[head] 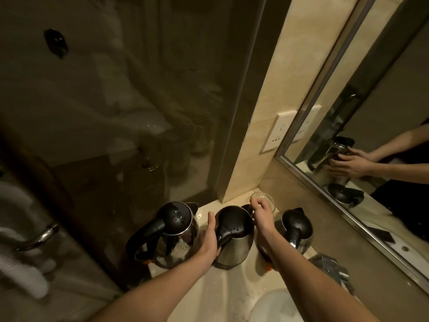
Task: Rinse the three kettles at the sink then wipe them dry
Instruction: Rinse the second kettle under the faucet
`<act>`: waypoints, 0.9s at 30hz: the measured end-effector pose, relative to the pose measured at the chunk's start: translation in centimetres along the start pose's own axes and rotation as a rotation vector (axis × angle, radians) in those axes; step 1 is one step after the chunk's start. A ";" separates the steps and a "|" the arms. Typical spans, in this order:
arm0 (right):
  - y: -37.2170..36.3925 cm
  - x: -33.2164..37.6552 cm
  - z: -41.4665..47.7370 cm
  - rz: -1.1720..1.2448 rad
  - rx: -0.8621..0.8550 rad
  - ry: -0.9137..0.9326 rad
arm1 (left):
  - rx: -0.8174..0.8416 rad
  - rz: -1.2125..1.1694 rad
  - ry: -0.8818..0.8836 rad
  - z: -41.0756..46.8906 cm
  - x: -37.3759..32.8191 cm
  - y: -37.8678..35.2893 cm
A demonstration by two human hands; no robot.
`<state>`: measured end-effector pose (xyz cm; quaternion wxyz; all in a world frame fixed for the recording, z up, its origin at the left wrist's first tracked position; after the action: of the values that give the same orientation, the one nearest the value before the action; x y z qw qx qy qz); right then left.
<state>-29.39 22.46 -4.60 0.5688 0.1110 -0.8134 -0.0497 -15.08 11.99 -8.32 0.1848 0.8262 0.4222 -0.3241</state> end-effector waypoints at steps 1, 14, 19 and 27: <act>-0.1 0.1 0.5 0.001 -0.008 0.004 | -0.019 0.044 -0.006 0.3 -0.1 -0.2; -0.9 -0.1 3.4 0.026 -0.011 -0.034 | -0.097 0.134 -0.056 3.2 -0.4 -1.8; -0.9 -0.3 3.7 0.035 -0.003 -0.030 | -0.058 0.154 -0.076 3.3 -0.8 -1.9; -0.1 0.2 2.3 -0.100 0.022 0.023 | -0.056 0.406 -0.223 5.2 -0.3 -1.9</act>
<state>-31.58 22.20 -5.20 0.5735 0.1582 -0.8009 -0.0678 -18.71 9.91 -11.91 0.3147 0.8479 0.2330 -0.3574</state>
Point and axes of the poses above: each hand's wrist, its own z-axis towards the middle knuckle, its own y-axis out of the back of the hand, x = y × z, the point moved 4 cm from there along z, towards the middle knuckle, and after that the axes turned 7 degrees about -x, right-handed, at the moved point
